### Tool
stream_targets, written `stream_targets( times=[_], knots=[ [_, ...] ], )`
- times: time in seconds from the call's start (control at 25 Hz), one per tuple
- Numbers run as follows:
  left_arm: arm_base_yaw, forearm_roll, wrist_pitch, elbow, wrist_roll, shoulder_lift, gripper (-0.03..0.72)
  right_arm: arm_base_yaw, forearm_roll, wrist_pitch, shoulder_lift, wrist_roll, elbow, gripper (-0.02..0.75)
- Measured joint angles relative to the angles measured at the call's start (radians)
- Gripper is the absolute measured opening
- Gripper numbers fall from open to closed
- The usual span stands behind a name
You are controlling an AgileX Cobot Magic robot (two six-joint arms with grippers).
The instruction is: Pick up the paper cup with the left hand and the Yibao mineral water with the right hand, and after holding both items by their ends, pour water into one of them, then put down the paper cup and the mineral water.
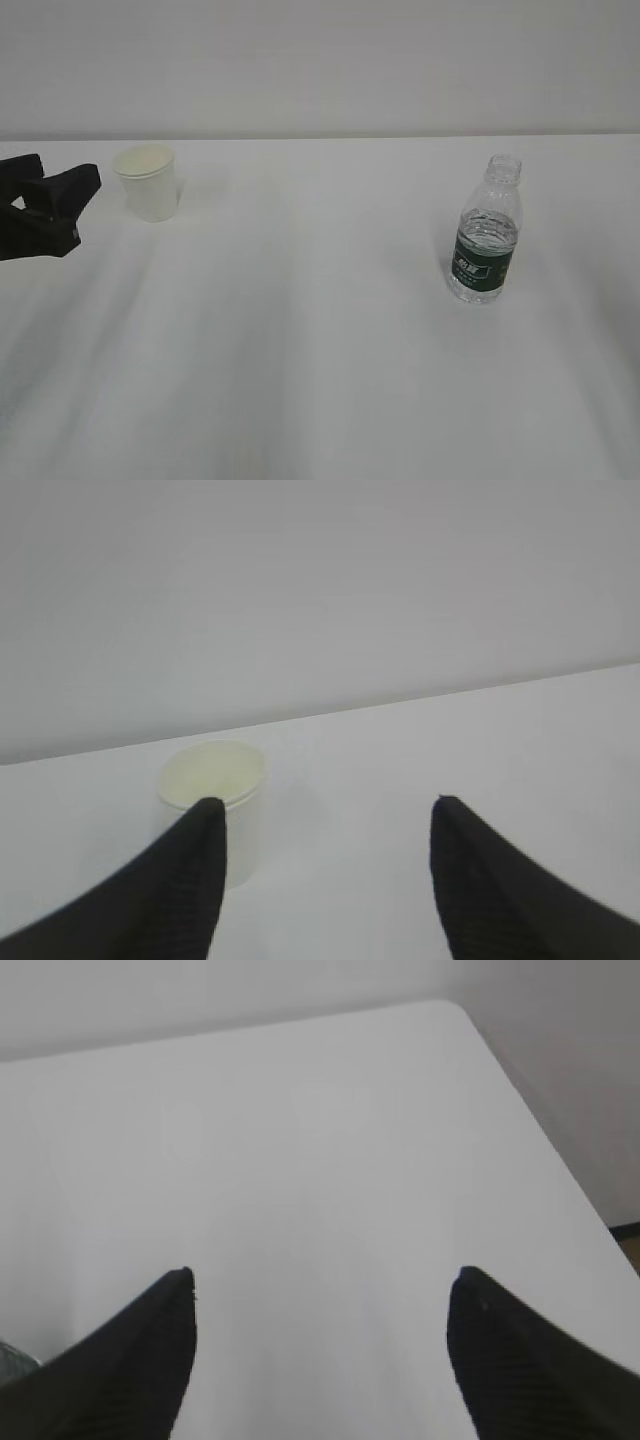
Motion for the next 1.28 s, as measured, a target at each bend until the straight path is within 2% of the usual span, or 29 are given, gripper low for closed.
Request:
stream_targets(
  times=[0.16,0.36,0.52,0.64,0.8,0.96,1.04,1.16,1.28],
  knots=[
    [0.0,0.0,0.0,0.0,0.0,0.0,0.456,0.027,-0.133,-0.032,-0.008,0.173,0.013,0.592],
    [0.0,0.0,0.0,0.0,0.0,0.0,0.456,0.044,-0.157,-0.086,-0.008,0.239,0.028,0.592],
    [0.0,0.0,0.0,0.0,0.0,0.0,0.456,0.125,-0.205,-0.196,-0.008,0.318,0.03,0.592],
    [0.0,0.0,0.0,0.0,0.0,0.0,0.456,0.17,-0.288,-0.23,-0.008,0.425,0.03,0.591],
    [0.0,0.0,0.0,0.0,0.0,0.0,0.456,0.192,-0.492,-0.282,-0.008,0.649,0.032,0.591],
    [0.0,0.0,0.0,0.0,0.0,0.0,0.456,0.194,-0.899,-0.389,-0.008,1.007,0.07,0.591],
    [0.0,0.0,0.0,0.0,0.0,0.0,0.456,0.194,-1.052,-0.417,-0.008,1.122,0.101,0.591],
    [0.0,0.0,0.0,0.0,0.0,0.0,0.456,0.195,-1.162,-0.437,-0.008,1.192,0.157,0.591],
    [0.0,0.0,0.0,0.0,0.0,0.0,0.456,0.195,-1.214,-0.481,-0.008,1.227,0.197,0.591]
  ],
)
